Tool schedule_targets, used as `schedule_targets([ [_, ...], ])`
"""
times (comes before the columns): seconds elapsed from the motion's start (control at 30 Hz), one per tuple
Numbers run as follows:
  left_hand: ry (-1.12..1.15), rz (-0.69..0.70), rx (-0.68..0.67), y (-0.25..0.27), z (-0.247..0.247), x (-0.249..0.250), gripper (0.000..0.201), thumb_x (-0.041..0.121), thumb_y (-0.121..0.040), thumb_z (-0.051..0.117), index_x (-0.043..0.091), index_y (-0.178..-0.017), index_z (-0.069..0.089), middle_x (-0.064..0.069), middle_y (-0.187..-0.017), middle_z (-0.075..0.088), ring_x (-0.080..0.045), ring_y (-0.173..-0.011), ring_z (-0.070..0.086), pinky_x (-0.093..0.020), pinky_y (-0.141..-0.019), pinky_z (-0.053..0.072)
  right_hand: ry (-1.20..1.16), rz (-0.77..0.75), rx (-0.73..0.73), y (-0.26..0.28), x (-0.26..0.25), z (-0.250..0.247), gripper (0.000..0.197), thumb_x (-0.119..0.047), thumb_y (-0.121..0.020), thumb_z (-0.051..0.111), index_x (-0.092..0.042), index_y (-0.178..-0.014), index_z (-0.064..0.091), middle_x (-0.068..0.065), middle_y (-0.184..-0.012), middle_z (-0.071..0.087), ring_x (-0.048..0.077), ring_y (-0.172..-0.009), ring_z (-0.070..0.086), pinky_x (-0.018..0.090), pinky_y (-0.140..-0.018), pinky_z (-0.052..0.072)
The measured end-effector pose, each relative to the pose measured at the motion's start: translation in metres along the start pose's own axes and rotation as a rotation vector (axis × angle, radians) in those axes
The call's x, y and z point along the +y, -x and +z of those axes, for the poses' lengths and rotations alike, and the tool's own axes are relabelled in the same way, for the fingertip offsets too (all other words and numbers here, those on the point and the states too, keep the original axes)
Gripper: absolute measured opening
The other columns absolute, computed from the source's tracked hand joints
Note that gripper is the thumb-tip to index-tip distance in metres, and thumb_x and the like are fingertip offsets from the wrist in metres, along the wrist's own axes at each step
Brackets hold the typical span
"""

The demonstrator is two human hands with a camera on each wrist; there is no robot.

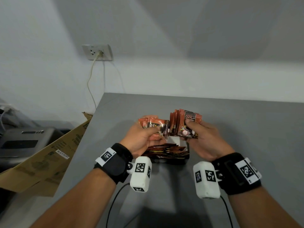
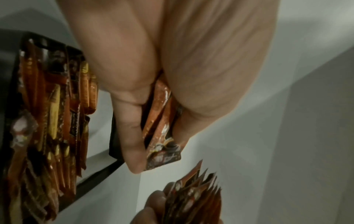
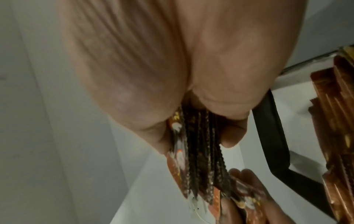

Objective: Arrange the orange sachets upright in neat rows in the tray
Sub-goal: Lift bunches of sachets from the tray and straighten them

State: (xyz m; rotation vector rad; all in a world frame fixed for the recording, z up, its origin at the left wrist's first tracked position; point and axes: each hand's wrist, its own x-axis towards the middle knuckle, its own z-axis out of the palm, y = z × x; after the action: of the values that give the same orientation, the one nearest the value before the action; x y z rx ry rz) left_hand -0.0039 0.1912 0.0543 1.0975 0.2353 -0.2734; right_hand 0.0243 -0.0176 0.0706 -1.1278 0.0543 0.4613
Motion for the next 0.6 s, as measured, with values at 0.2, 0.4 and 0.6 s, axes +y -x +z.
schedule_targets([
  [0.2,-0.333,0.047,-0.003,-0.005,0.002,0.003,0.032,-0.003,-0.087,0.069,0.009,-0.112,0.054,-0.009,-0.08,0.065,-0.019,-0.059,0.064,-0.025,-0.042,0.047,0.143,0.06,-0.148,0.002,-0.006,0.009,0.037,-0.014,-0.088,0.059,0.0,-0.122,0.064,0.019,-0.115,0.072,0.031,-0.104,0.07,0.041,-0.094,0.054],
  [0.4,-0.429,0.074,0.021,-0.008,0.003,-0.002,0.037,-0.004,-0.084,0.07,0.004,-0.116,0.054,-0.012,-0.084,0.062,-0.013,-0.056,0.059,-0.024,-0.041,0.04,0.051,0.171,-0.105,0.001,0.006,0.017,0.041,-0.015,-0.089,0.06,0.004,-0.126,0.063,0.029,-0.123,0.065,0.041,-0.107,0.064,0.056,-0.103,0.045],
  [0.6,-0.188,0.027,0.009,-0.003,-0.001,0.003,0.034,-0.007,-0.087,0.057,0.009,-0.117,0.055,-0.011,-0.095,0.065,-0.02,-0.077,0.066,-0.029,-0.055,0.052,0.033,0.149,-0.038,-0.001,0.009,0.017,0.036,-0.015,-0.097,0.054,0.003,-0.127,0.063,0.024,-0.125,0.067,0.04,-0.115,0.062,0.056,-0.109,0.041],
])
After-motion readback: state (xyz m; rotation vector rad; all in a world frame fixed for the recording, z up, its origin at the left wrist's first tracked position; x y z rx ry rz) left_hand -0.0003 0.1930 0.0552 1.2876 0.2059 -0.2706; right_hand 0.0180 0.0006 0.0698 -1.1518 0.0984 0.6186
